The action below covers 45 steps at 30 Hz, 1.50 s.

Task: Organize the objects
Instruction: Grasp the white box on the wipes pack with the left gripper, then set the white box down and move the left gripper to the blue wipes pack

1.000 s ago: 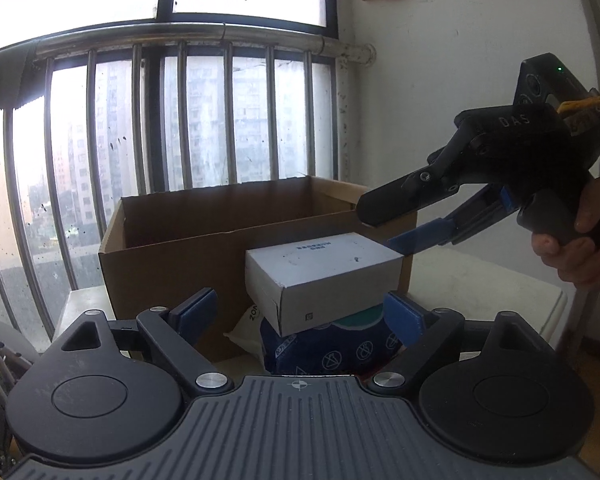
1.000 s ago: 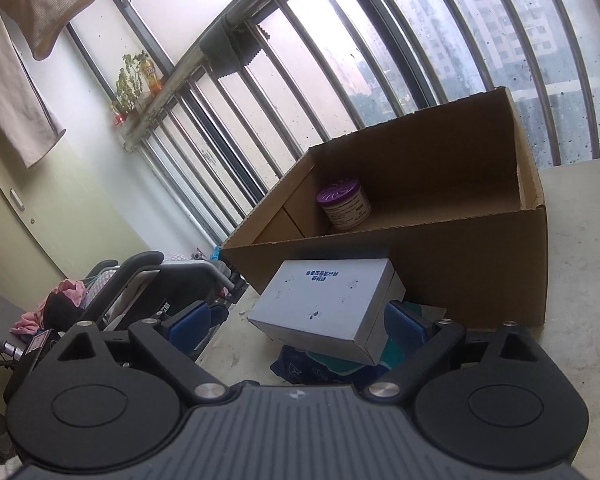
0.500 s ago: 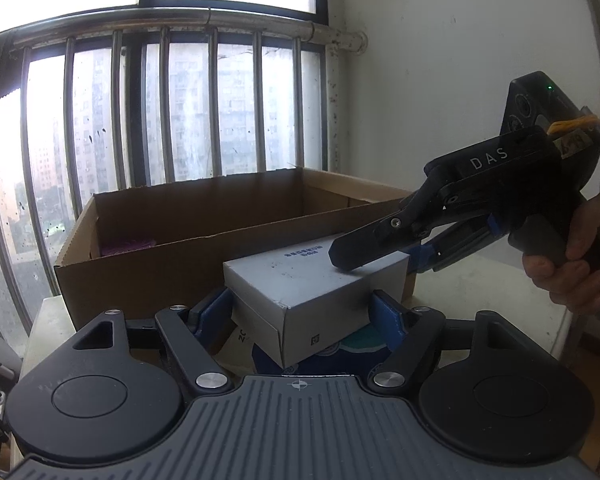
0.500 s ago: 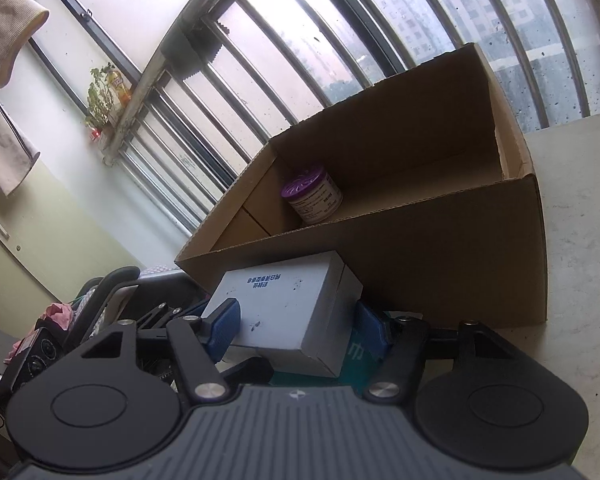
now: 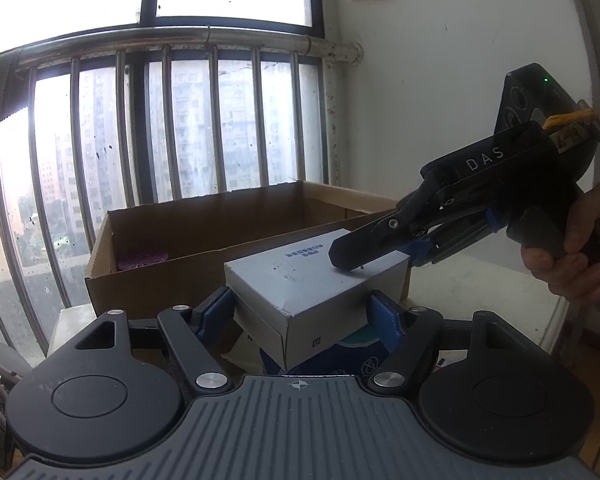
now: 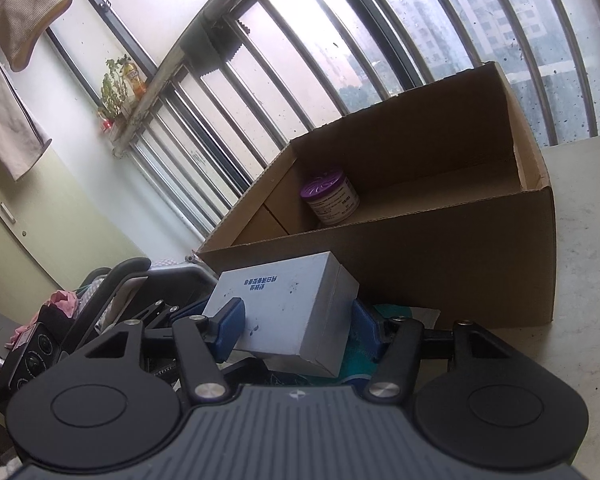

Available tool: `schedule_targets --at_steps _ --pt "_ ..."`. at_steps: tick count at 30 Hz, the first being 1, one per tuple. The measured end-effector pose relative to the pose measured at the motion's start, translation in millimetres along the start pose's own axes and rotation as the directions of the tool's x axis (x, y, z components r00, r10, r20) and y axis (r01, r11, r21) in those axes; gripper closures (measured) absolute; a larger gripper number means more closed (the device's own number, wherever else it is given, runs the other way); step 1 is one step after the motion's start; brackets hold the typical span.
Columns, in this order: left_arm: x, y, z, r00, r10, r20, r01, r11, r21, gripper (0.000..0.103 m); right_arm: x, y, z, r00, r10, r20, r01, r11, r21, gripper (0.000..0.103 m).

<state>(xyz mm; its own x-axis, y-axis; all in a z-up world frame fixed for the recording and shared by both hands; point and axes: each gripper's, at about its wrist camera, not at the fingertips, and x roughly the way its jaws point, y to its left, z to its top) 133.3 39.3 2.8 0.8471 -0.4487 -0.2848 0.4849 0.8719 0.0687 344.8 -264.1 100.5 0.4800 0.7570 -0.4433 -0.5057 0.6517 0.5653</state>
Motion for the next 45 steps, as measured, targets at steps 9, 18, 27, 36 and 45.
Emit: schedule_targets --at_steps 9,18,27,36,45 --pt "-40 8 -4 0.999 0.043 -0.021 -0.043 0.999 -0.002 0.03 14 37 -14 0.998 0.048 -0.044 -0.05 0.998 -0.031 0.04" --pt "-67 32 -24 0.992 0.083 -0.095 -0.086 0.996 -0.026 0.03 48 71 -39 0.991 0.069 -0.119 -0.075 0.996 -0.046 0.04" --pt "-77 52 -55 0.984 0.076 -0.162 -0.085 0.995 -0.051 0.03 80 85 -64 0.982 0.041 -0.186 -0.054 0.996 -0.067 0.04" --pt "-69 67 -76 0.981 0.058 -0.185 -0.073 0.994 -0.078 0.03 96 93 -76 0.976 -0.034 -0.217 0.004 0.991 -0.135 0.04" --pt "-65 70 -77 0.982 0.052 -0.184 -0.074 0.991 -0.113 0.029 100 94 -74 0.973 -0.062 -0.221 0.029 0.988 -0.152 0.04"
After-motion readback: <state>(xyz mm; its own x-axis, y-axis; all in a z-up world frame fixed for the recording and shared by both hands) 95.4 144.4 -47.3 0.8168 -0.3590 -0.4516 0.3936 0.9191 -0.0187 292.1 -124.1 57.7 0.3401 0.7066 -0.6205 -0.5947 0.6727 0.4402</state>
